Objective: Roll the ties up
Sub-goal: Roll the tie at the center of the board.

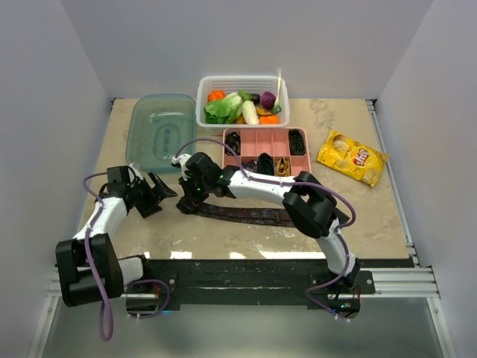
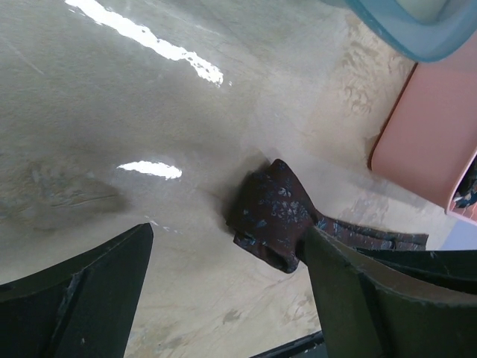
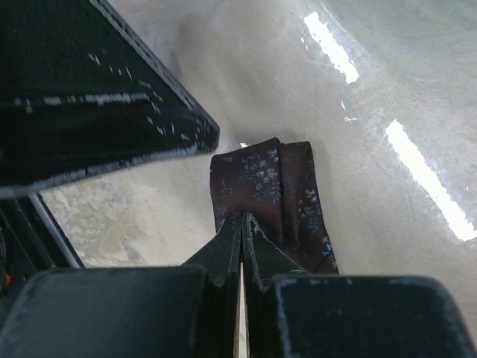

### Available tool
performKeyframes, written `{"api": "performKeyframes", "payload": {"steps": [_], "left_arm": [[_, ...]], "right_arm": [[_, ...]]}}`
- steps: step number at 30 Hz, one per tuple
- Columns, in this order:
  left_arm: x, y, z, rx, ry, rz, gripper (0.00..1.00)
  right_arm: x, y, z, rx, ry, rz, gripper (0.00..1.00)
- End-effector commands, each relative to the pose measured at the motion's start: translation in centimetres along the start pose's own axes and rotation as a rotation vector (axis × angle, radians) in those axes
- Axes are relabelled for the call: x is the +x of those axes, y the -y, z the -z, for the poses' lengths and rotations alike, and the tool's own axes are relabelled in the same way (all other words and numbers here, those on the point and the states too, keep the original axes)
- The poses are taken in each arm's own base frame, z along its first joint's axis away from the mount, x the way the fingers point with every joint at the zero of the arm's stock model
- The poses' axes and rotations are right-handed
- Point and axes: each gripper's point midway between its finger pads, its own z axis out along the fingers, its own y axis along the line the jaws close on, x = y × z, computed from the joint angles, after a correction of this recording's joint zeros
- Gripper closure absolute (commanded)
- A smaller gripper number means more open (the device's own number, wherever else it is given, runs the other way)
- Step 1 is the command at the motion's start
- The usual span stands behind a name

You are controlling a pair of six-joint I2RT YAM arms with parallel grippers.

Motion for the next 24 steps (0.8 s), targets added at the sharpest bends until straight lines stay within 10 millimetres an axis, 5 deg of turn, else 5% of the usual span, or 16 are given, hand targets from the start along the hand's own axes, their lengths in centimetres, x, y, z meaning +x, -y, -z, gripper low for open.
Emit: {"api": "performKeyframes", "payload": {"steps": [1,13,24], "left_arm": [[0.8,1.1,-1.1,0.026,-0.013,-0.062,0.13],[3.1,1.9,-2.6,0.076,-0.04,-0.1,0.28],[2.9,1.4,-4.0,0.075,0.04,-0.185,0.38]], "right_arm": [[-0.2,-0.5,0.4,0.0,0.028,0.015,1.0],[3.2,0.8,-0.7,0.028,-0.034,0.013,1.0],[4.0,0.6,-0.9,0.001,-0.068,0.018,1.0]]}}
